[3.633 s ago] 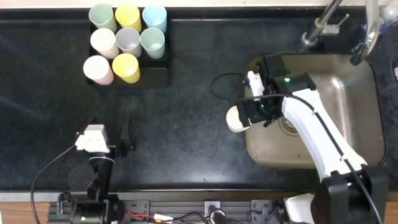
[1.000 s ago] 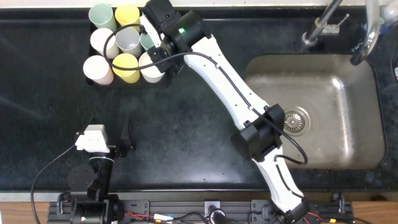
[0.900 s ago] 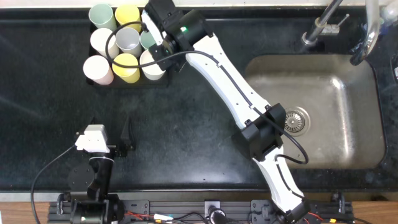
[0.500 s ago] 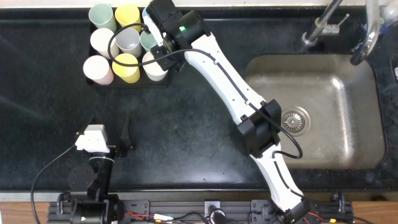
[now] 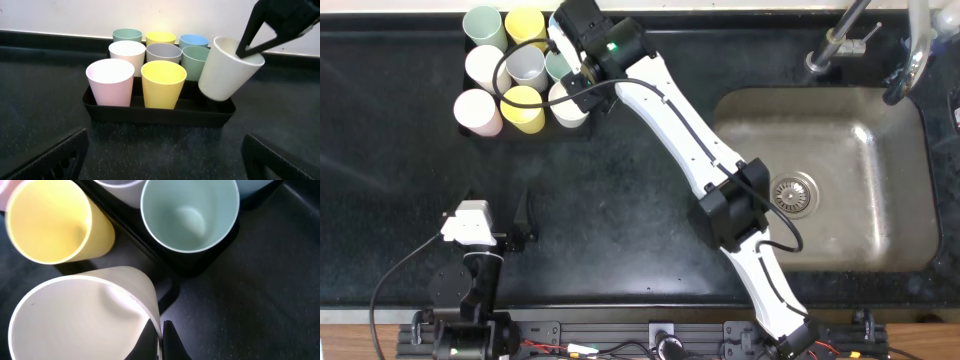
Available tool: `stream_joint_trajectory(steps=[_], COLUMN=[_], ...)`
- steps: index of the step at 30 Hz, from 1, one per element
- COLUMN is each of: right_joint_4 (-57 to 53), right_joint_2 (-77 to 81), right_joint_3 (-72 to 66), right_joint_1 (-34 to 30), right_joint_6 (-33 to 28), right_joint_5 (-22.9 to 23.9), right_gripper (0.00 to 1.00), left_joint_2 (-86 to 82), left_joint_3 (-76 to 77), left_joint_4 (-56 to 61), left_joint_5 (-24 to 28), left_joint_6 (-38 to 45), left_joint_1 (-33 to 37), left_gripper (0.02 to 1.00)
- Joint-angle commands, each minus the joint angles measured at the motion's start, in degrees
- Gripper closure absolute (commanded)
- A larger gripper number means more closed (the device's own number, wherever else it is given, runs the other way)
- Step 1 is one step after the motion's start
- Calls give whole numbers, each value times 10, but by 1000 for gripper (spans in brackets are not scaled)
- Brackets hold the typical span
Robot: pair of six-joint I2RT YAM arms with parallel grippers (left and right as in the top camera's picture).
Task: Store Cups
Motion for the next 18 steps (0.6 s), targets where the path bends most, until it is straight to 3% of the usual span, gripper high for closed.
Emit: stream_joint_trajectory(steps=[1,18], right_joint_4=[4,22], right_joint_2=[21,40], right_joint_3=[15,15], right_joint_1=[2,6], right_joint_6=[-17,-31], right_joint_5=[14,5], right_gripper=[958,956], left_joint_2=[-7,-7], left_joint_3=[-1,-1], left_joint_4=[-1,-1], left_joint_5=[-7,-7], left_joint_6=[10,10], left_joint_1=[-2,-2], left_gripper=[18,18])
